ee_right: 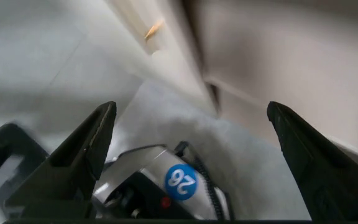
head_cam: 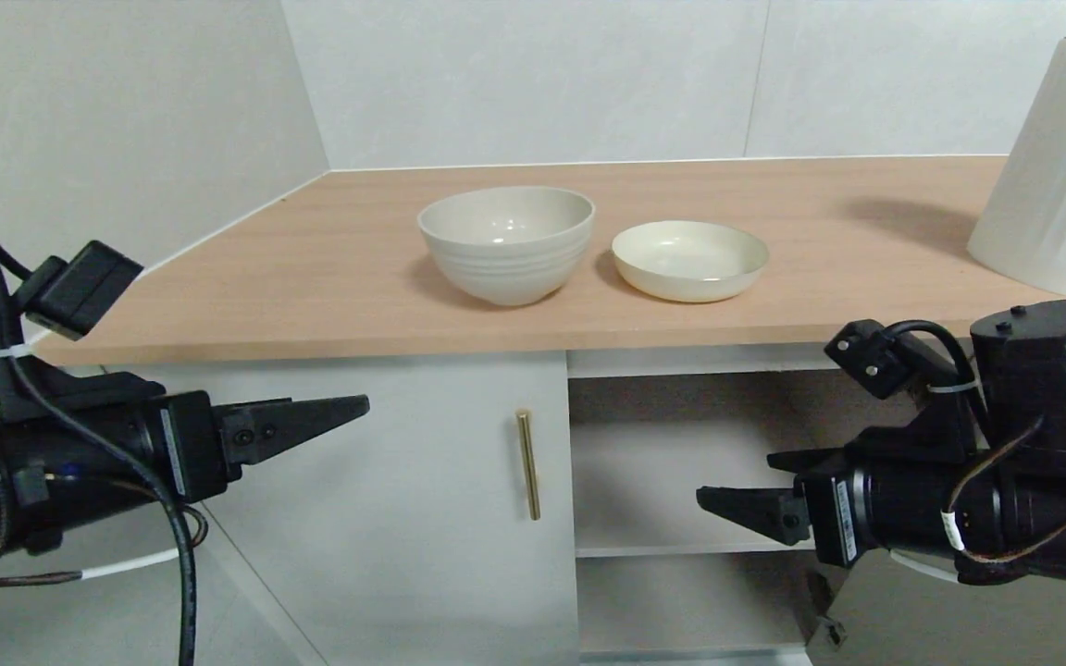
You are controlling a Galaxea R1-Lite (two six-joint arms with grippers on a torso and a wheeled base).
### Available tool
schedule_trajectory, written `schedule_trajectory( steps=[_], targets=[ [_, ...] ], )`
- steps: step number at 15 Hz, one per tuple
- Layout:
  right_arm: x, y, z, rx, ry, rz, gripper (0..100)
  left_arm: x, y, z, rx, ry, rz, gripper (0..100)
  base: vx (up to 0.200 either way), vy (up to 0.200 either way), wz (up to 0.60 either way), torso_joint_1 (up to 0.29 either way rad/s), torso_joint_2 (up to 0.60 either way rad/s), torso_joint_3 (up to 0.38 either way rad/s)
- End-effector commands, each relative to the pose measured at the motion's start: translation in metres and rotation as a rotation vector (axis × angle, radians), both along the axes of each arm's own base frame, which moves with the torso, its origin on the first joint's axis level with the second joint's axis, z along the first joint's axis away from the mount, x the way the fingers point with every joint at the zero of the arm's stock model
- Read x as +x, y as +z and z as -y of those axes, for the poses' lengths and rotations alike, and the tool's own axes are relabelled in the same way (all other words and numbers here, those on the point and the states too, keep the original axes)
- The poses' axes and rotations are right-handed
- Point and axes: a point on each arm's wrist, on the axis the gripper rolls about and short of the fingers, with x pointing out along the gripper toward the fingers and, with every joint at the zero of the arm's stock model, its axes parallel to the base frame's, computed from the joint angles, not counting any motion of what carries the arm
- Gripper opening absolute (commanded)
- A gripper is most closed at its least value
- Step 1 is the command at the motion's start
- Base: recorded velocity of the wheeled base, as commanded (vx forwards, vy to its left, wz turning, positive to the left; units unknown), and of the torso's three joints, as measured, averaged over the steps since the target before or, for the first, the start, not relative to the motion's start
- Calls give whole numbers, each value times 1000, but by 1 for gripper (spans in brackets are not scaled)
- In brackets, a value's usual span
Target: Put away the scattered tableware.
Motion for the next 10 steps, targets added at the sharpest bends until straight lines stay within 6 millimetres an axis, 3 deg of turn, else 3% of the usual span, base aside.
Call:
schedule_trajectory(
  steps=[1,5,10],
  targets=[
    [0,1,0,3,3,3,100,5,-2,2,4,0,-16,100,0,0,0,159,-544,-325],
    [1,-1,0,-2,-1,-3,100,9,-8,12,-16,-42,-80,100,0,0,0,149,-513,-298],
    [5,-5,-1,-12,-9,-14,100,30,-16,22,-51,-36,-170,100,0,0,0,179,-477,-285]
  ],
)
